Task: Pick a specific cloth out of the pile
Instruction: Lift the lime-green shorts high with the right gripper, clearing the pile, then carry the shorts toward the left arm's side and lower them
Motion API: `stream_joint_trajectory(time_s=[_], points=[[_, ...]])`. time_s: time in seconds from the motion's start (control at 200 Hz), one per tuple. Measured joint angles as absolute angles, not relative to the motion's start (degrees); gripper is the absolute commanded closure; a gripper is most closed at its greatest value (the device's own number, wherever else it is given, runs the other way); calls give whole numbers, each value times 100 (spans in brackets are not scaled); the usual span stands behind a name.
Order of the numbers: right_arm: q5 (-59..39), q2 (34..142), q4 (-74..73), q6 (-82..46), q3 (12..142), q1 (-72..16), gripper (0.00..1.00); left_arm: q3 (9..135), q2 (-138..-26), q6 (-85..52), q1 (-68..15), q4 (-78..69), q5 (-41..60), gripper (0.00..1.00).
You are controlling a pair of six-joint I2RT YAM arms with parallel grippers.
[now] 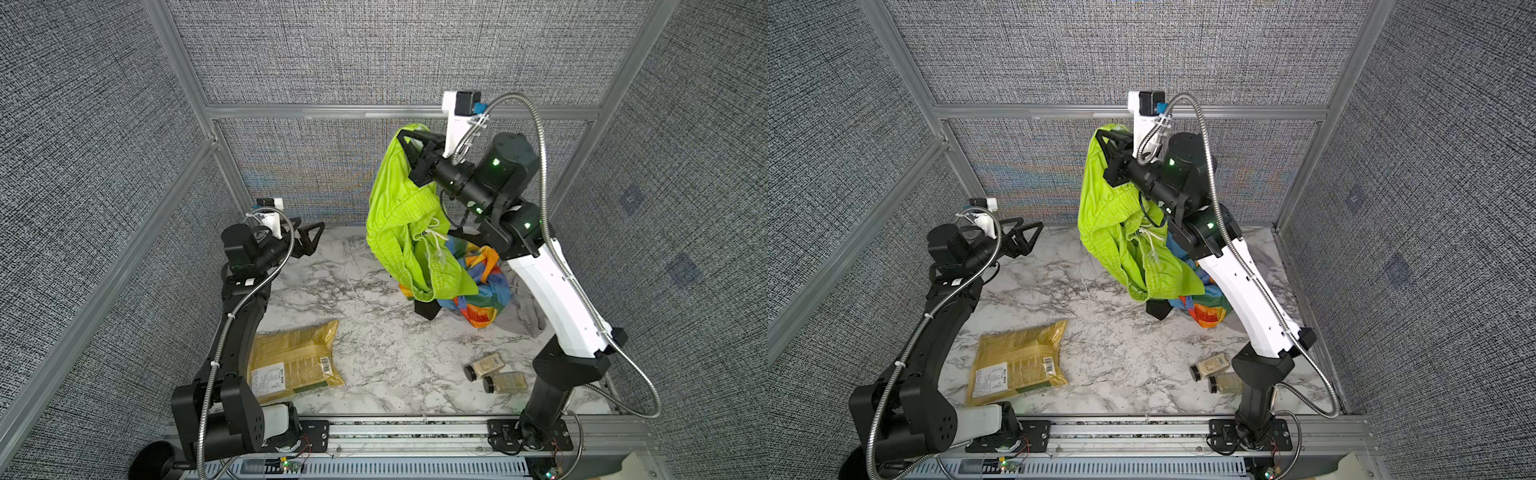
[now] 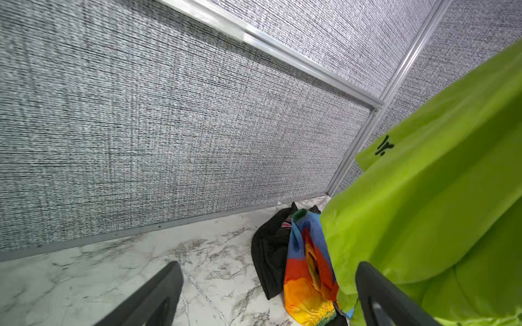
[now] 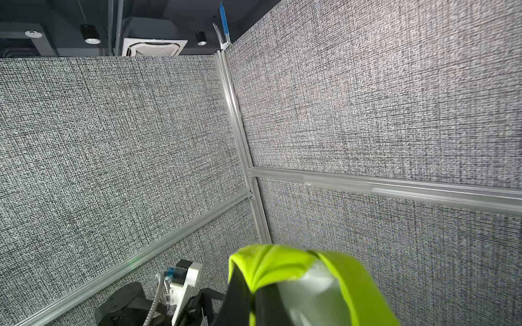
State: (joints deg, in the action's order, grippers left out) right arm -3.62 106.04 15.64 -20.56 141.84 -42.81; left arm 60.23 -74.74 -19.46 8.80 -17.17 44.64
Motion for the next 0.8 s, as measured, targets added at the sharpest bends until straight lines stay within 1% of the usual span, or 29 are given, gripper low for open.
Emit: stream_joint_trajectory(time_s=[0.085,0.165,0.34,0.515,0.615,0.801], points=[[-598,10914,1616,-2051,14612,-4414,100,5977,-7542,-2176,1081,-1931,4580,1],[-867,10982,1586,-2029,14704,-4519,100,5964,-7592,-2351,1173,-2060,4678,1],[-1214,10713,1321,-1837,14306,-4724,100,5951,-7590,-2523,1214,-2296,4821,1],[-1656,10429,860,-1815,13987,-4737,100,5940,-7594,-2615,1225,-2370,4869,1],[-1623,10425,801,-1761,13913,-4735,100,5922,-7601,-2687,1225,-2412,4906,1],[-1188,10628,1090,-1667,13830,-4626,100,5909,-7603,-2705,1225,-2445,4908,1]])
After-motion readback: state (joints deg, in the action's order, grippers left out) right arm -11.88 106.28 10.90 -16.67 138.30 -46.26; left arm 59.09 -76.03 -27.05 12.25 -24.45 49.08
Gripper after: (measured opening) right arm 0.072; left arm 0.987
